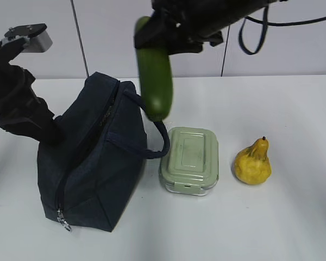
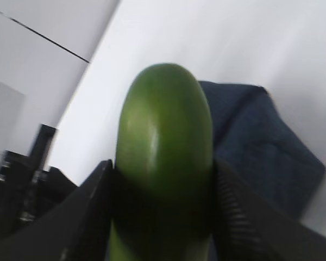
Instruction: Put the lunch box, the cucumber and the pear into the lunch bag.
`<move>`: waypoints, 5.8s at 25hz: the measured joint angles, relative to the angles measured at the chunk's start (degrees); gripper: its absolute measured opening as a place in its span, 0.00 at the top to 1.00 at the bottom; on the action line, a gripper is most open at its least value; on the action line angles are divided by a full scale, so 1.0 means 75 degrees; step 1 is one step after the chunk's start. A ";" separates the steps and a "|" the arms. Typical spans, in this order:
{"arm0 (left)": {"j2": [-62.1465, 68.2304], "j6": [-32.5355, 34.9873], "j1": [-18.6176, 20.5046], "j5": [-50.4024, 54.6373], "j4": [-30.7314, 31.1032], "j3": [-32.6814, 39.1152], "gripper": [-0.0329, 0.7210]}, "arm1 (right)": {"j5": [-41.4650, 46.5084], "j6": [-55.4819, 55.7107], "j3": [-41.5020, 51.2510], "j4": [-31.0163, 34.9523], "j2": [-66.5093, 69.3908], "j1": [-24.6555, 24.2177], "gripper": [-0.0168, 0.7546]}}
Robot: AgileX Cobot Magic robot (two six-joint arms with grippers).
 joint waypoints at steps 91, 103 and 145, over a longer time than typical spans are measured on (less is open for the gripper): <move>0.0015 -0.0046 0.0000 -0.0203 -0.0030 0.0000 0.95 | 0.2617 0.3088 0.0984 -0.7016 0.1095 -0.1248 0.69; 0.0015 -0.0046 0.0000 -0.0203 -0.0030 0.0000 0.95 | 0.2094 0.0752 -0.0468 -0.2976 -0.0775 -0.0575 0.69; 0.0015 -0.0048 0.0000 -0.0218 -0.0013 0.0000 0.95 | -0.0273 -0.1883 0.4560 0.0673 -0.1112 -0.2146 0.26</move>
